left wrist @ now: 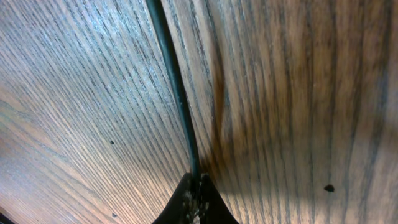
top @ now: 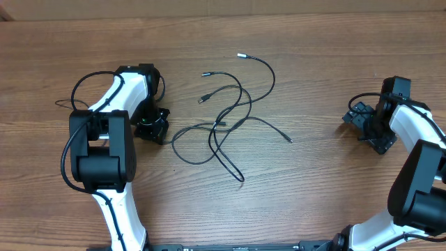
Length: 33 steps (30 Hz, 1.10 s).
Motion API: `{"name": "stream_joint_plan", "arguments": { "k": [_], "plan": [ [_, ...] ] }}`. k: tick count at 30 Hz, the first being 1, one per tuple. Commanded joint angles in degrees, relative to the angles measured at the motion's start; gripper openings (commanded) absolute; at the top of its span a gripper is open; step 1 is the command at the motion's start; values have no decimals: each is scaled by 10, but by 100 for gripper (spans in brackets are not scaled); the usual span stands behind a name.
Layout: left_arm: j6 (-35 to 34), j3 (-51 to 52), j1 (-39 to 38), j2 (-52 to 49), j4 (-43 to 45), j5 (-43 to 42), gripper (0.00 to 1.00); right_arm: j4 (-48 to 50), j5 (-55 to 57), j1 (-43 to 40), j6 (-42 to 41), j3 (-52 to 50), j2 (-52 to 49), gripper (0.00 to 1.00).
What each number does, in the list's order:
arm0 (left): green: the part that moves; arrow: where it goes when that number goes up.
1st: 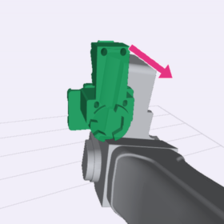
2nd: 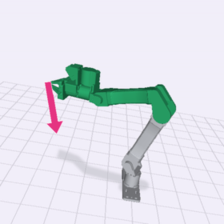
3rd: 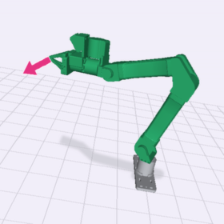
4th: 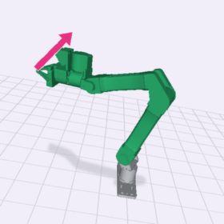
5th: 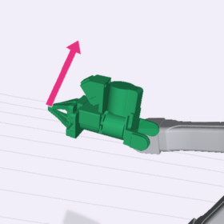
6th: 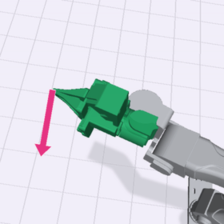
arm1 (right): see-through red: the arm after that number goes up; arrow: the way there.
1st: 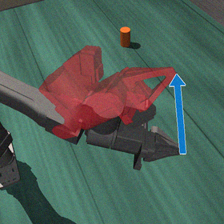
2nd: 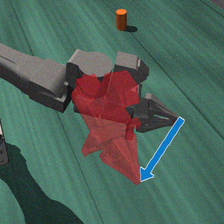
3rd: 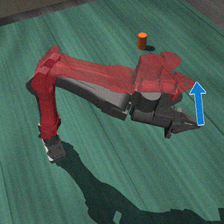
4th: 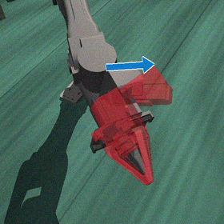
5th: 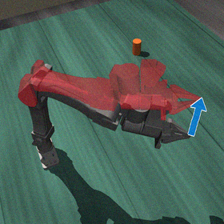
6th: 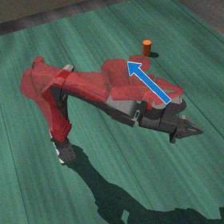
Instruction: Untangle cables
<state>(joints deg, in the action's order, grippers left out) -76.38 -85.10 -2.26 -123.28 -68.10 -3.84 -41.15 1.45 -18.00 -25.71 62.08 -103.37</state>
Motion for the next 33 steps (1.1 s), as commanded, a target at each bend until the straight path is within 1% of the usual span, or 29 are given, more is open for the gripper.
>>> {"name": "stream_joint_plan", "arguments": {
  "k": [1, 5, 7, 11, 15, 17, 18, 24, 25, 28, 31, 33],
  "plan": [
    [1, 37, 2, -54, 21, 28, 4, 3, 0, -1, -4, -3, 0, 100],
    [111, -3, 20, -51, 3, 10, 4, 3, 0, -1, -4, -3, 0, 100],
    [150, -36, 32, -45, -19, 11, 4, 3, 0, -1, -4, -3, 0, 100],
    [191, -101, 50, -14, -59, 43, 4, 3, 0, -1, -4, -3, 0, 100],
    [213, -163, 57, 57, -81, 107, 4, 3, 0, -1, -4, -3, 0, 100],
    [226, -181, 57, 96, -75, 127, 4, 3, 0, -1, -4, -3, 0, 100],
    [244, -190, 57, 126, -64, 135, 4, 3, 0, -1, -4, -3, 0, 100],
    [377, -200, 56, 250, 25, 146, 4, 3, 0, -1, -4, -3, 0, 100],
    [388, -200, 56, 268, 37, 162, 4, 3, 0, -1, -4, -3, 0, 100],
    [391, -200, 56, 300, 58, 229, 4, 3, 0, -1, -4, -3, 0, 100],
    [391, -200, 56, 308, 64, 316, 4, 3, 0, -1, -4, -3, 0, 100],
    [391, -198, 56, 304, 63, 357, 4, 3, 0, -1, -4, -3, 0, 100]
  ]
}}
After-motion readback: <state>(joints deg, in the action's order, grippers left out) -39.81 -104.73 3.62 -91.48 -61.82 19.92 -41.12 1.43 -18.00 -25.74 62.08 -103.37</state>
